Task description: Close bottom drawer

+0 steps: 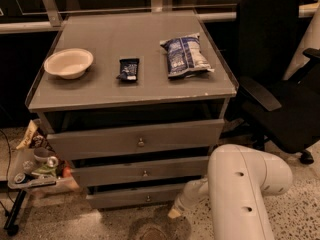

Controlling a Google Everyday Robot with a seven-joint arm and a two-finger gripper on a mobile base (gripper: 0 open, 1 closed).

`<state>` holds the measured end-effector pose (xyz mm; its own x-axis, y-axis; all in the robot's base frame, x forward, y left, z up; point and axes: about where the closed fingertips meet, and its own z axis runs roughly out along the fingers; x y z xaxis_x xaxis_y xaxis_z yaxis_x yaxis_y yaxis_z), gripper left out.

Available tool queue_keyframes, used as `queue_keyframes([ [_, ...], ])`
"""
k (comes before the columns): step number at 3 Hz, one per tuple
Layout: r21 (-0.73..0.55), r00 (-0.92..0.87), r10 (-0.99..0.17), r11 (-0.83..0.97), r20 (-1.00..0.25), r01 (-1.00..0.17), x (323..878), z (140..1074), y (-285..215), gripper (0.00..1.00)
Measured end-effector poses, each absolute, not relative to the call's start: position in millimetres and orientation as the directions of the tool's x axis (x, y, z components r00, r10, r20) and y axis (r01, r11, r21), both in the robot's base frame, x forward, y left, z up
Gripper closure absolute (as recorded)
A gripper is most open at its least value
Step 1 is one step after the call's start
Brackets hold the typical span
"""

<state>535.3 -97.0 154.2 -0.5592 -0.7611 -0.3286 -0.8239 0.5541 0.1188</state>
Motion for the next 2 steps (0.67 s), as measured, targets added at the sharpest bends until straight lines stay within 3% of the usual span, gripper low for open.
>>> queue_keyframes([
  [2,0.094,-0.571,-0.753,0.575,-0.326,-0.813,546.0,150.9,-95.5,0.91],
])
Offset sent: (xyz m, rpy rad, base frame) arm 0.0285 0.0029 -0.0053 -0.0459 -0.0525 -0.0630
